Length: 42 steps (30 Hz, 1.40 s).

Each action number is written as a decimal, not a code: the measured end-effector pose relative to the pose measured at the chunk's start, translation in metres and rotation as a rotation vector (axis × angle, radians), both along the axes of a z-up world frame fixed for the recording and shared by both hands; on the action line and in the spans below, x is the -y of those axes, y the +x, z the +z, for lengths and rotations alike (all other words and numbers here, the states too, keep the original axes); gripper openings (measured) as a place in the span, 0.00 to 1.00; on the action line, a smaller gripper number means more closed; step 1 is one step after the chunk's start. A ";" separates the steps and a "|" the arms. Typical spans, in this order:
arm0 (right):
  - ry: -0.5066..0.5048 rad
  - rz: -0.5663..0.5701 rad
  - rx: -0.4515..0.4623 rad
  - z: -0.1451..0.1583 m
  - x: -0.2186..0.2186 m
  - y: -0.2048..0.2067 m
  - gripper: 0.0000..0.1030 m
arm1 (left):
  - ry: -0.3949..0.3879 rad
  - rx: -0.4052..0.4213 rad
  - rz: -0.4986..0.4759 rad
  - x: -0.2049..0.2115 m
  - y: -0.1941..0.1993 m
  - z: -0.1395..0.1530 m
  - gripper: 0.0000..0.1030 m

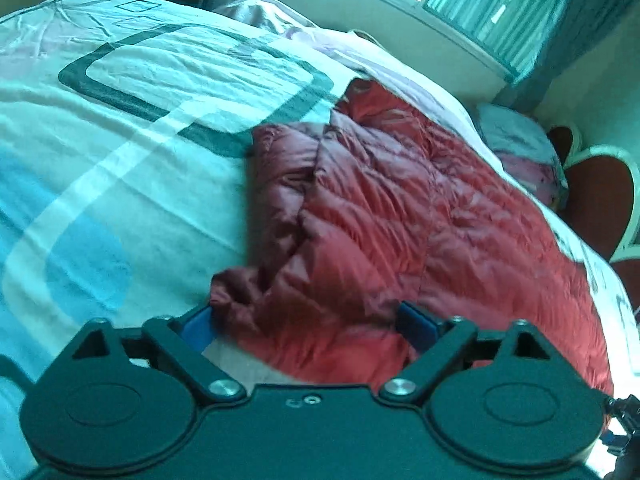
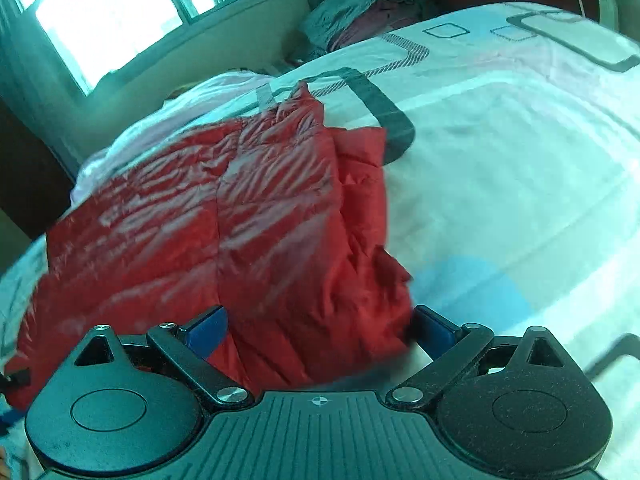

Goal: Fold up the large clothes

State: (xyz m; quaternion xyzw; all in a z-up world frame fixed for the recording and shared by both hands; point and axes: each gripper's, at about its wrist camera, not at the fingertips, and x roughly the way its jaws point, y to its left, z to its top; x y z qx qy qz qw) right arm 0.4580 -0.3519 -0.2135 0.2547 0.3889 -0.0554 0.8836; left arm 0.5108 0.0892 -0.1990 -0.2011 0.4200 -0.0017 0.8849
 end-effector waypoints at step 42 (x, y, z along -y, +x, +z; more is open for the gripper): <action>0.062 0.119 -0.035 0.038 -0.046 -0.267 0.22 | -0.042 0.039 -0.117 -0.072 -0.284 0.037 0.15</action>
